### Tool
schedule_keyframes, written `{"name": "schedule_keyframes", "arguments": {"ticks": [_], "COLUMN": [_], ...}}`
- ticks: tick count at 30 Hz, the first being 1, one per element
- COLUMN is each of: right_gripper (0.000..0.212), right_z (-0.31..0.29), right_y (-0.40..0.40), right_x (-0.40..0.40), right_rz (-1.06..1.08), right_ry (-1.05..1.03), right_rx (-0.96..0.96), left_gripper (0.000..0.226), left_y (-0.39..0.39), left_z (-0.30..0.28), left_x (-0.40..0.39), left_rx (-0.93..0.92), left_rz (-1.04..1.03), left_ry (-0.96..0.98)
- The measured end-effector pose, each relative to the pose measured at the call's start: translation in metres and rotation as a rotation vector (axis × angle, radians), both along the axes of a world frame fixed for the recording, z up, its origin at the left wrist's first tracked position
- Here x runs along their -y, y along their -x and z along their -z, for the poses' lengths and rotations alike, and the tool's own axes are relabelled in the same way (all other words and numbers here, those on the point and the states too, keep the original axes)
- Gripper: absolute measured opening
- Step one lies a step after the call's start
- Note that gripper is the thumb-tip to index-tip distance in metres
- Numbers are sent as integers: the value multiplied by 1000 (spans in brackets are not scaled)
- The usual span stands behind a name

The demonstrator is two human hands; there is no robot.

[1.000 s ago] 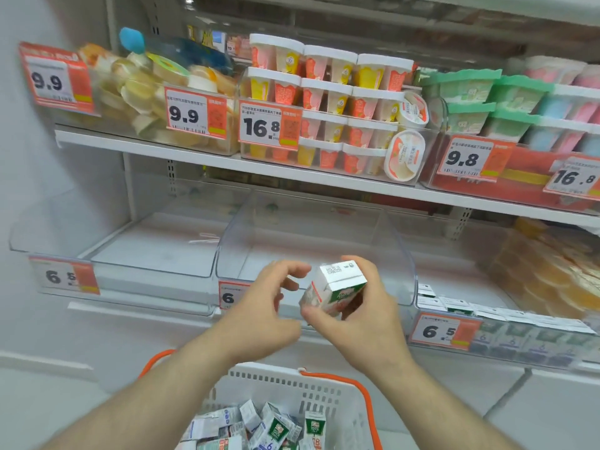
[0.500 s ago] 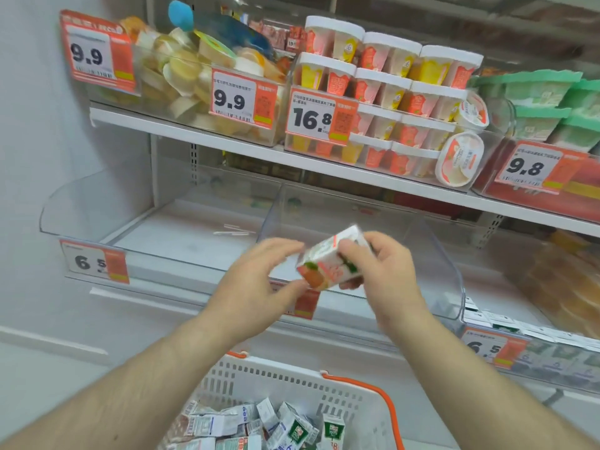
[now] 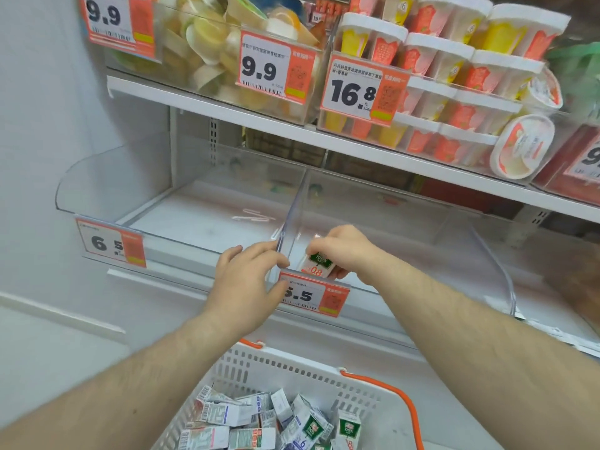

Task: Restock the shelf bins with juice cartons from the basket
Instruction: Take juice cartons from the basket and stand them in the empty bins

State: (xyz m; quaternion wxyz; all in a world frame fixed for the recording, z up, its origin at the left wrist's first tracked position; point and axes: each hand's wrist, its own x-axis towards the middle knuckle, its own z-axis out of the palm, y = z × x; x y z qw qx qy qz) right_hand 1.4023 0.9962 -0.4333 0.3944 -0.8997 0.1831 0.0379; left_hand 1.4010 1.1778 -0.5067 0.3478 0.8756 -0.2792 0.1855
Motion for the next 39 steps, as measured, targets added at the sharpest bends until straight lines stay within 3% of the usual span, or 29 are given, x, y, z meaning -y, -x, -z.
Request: {"name": "schedule_keyframes", "arguments": {"ticks": [8, 10, 13, 15, 20, 29, 39], "right_gripper": [25, 27, 48, 42, 20, 37, 41], "right_z": [12, 13, 15, 15, 13, 17, 19], "right_y": [-11, -11, -10, -10, -14, -14, -11], "right_x": [-5, -1, 8, 10, 5, 7, 7], "right_rz": [-211, -234, -168, -174, -202, -199, -108], "right_ry": [-77, -176, -411, -459, -416, -498, -437], "right_rx": [-169, -226, -334, -381, -441, -507, -379], "left_gripper": [22, 22, 21, 21, 21, 26, 25], "left_y": [-1, 1, 2, 3, 5, 12, 12], "left_z": [1, 0, -3, -4, -6, -13, -14], "left_x": [4, 4, 3, 3, 4, 5, 3], "left_rx": [16, 12, -6, -19, -37, -79, -85], "left_rz": [-17, -26, -32, -32, -33, -83, -41], "left_ry": [22, 27, 29, 32, 27, 5, -23]}}
